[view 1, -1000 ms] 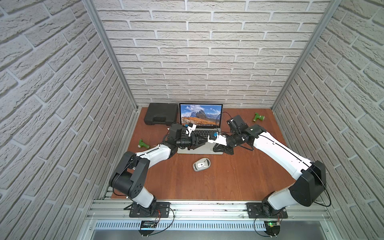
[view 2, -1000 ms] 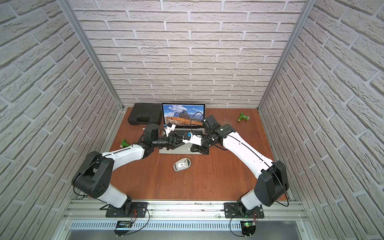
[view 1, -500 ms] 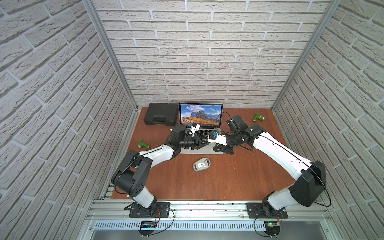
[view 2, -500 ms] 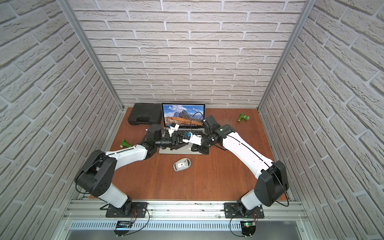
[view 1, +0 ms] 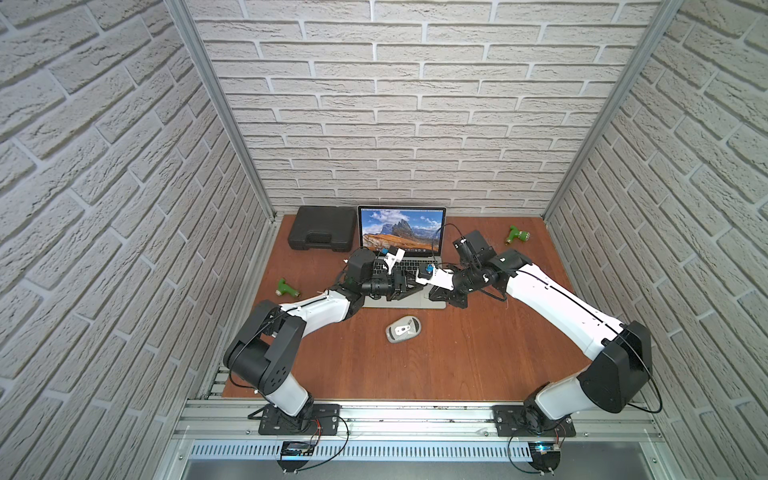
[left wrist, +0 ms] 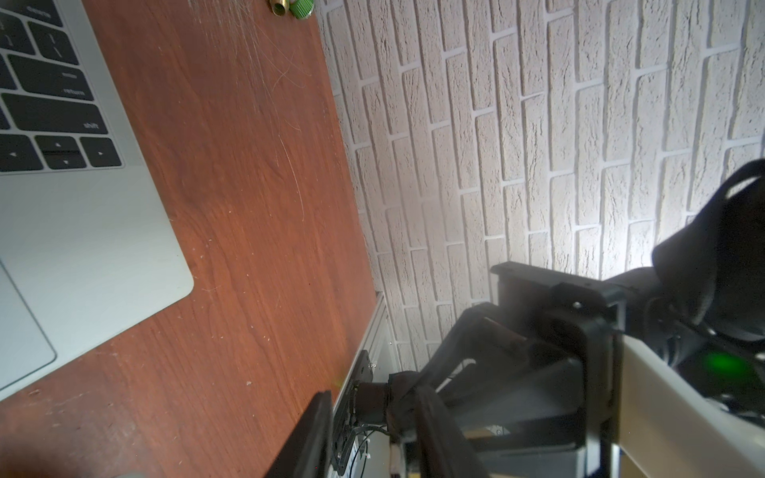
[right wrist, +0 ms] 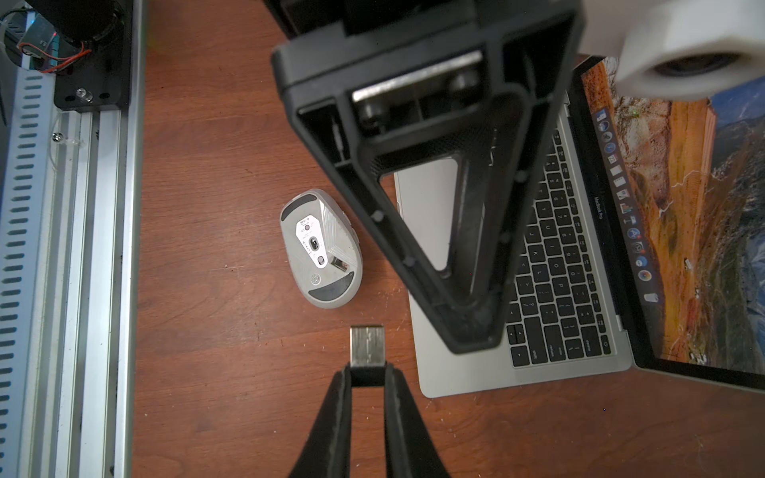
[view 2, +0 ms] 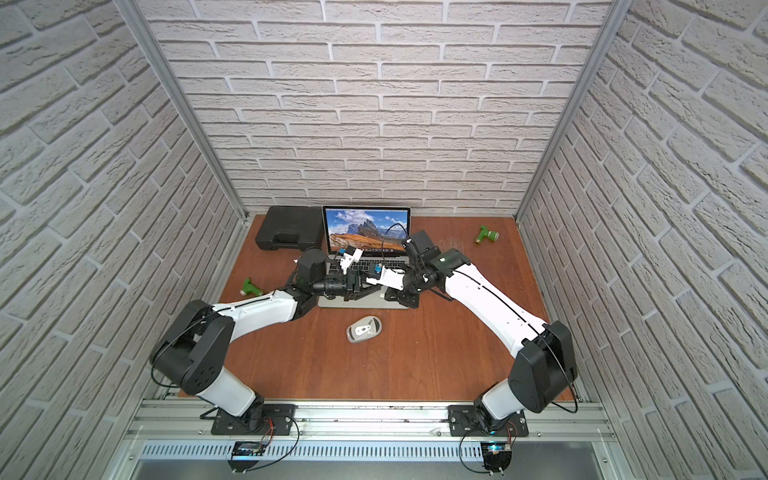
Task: Remove the wireless mouse receiver from the laptop
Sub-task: Adjust the USB plug.
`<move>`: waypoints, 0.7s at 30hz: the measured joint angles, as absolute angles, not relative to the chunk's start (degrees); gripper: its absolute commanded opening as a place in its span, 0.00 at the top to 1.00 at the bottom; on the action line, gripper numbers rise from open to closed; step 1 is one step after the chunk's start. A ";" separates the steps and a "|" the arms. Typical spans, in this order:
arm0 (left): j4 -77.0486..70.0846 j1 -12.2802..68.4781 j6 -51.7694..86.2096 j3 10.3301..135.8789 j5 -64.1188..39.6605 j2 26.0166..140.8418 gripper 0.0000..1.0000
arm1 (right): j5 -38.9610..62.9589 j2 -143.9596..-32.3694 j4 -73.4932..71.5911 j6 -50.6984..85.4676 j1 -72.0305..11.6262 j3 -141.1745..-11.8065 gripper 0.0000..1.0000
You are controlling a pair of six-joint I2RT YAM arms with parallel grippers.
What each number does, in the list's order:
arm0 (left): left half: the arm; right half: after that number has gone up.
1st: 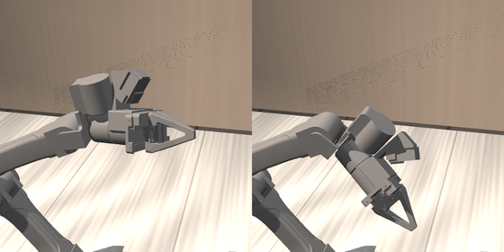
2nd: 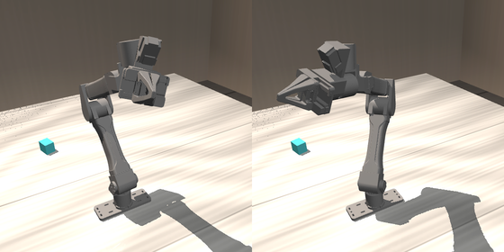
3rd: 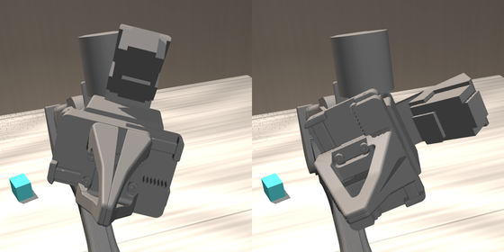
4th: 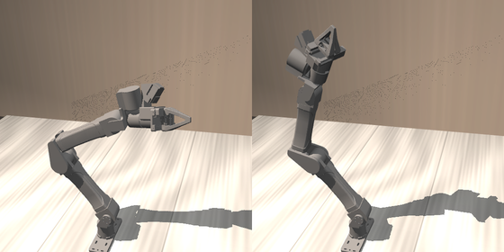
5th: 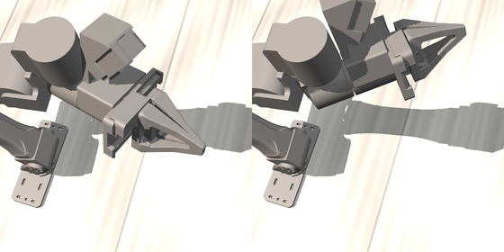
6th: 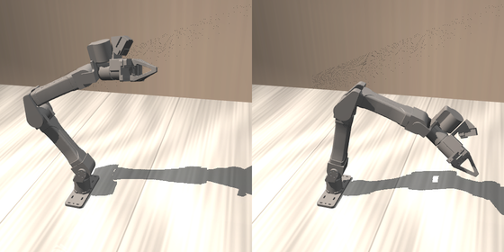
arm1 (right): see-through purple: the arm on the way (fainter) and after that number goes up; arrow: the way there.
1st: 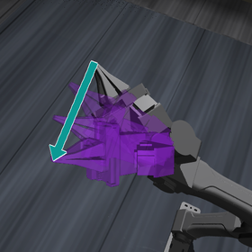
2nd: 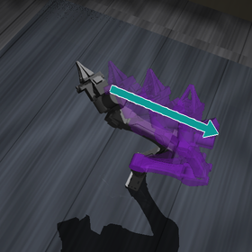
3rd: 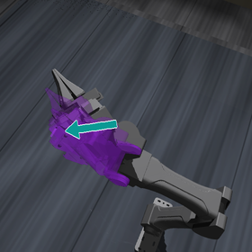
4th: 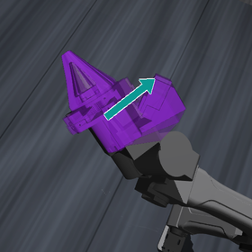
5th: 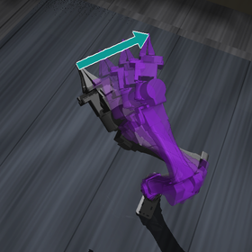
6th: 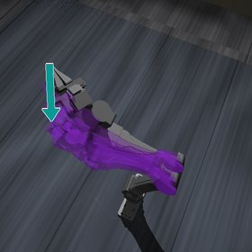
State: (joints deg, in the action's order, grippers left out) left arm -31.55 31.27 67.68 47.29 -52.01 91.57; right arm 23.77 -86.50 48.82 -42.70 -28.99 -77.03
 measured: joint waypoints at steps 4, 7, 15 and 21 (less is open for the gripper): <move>-31.77 31.79 67.77 47.29 -52.01 91.57 0.65 | 22.92 -86.50 48.53 -42.61 -28.99 -77.03 0.96; -31.79 31.94 67.85 47.29 -52.01 91.57 0.67 | 22.33 -86.50 48.29 -42.63 -28.99 -77.03 0.96; -31.81 32.36 68.18 47.29 -52.23 91.57 0.73 | 20.71 -86.50 47.51 -42.68 -28.99 -77.03 0.97; -31.83 32.82 68.20 47.29 -52.38 91.59 0.76 | 20.10 -86.50 47.29 -42.68 -28.99 -77.03 0.97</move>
